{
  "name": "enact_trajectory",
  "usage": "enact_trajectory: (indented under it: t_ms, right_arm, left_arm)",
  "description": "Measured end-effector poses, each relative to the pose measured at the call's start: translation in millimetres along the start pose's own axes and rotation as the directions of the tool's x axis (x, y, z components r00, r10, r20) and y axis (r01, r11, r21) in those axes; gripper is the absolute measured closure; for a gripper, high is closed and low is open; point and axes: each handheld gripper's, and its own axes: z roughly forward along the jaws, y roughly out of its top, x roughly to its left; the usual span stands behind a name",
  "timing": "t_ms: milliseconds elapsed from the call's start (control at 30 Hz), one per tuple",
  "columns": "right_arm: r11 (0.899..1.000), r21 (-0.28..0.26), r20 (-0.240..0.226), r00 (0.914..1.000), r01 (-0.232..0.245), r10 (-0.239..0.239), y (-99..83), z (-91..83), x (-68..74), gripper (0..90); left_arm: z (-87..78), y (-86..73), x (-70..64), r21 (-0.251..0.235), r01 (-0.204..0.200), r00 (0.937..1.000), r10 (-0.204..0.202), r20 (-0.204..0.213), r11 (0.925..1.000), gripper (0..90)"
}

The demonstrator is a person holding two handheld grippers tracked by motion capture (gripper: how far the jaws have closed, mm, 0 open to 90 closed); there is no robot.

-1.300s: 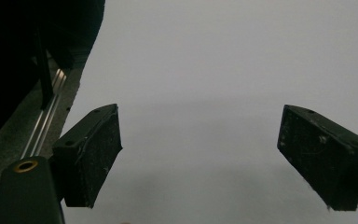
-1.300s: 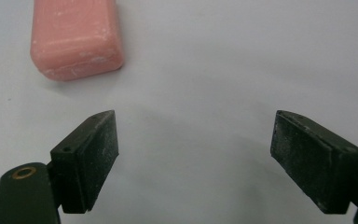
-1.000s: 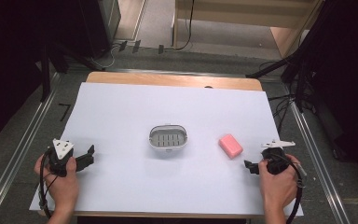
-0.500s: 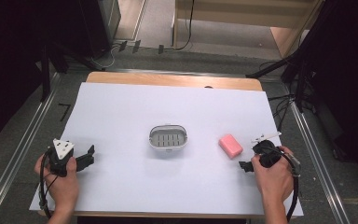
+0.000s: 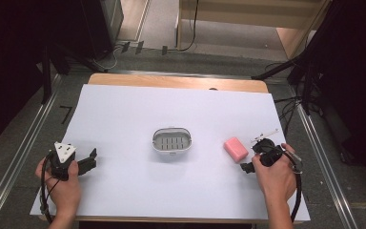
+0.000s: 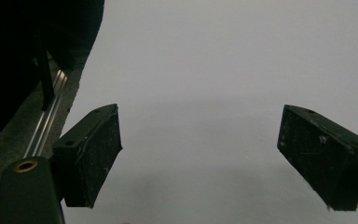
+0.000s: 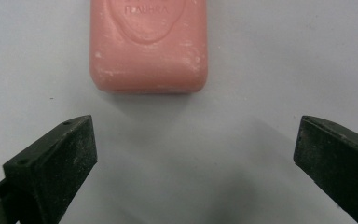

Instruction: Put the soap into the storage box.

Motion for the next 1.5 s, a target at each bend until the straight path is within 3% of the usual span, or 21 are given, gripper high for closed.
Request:
enact_trajectory:
  t_ms: [933, 1167, 1267, 1500]
  right_arm:
    - [0.999, 0.025, -0.020, 0.9994, 0.031, -0.030, 37.4, 6.0, 14.0, 0.0]
    - [0.999, 0.028, -0.020, 0.9990, 0.040, -0.039, 49.0, 8.8, 16.8, 4.6]
    - [0.998, 0.029, -0.026, 0.9983, 0.053, -0.053, 55.2, 10.4, 18.7, 14.2]
    - [0.997, 0.050, -0.034, 0.9977, 0.060, -0.058, 62.8, 18.9, 21.4, 18.2]
  left_arm:
    - [-0.1, -0.1, -0.1, 0.000, -0.003, 1.0000, 0.003, 0.001, 1.0000, 14.1]
    - [-0.1, -0.1, 0.1, -0.001, -0.003, 1.0000, 0.003, 0.003, 1.0000, 14.2]
    - [0.0, -0.1, 0.2, -0.001, -0.001, 1.0000, 0.001, 0.003, 1.0000, 14.1]
    - [0.0, -0.1, 0.2, -0.001, -0.002, 1.0000, 0.002, 0.004, 1.0000, 14.2]
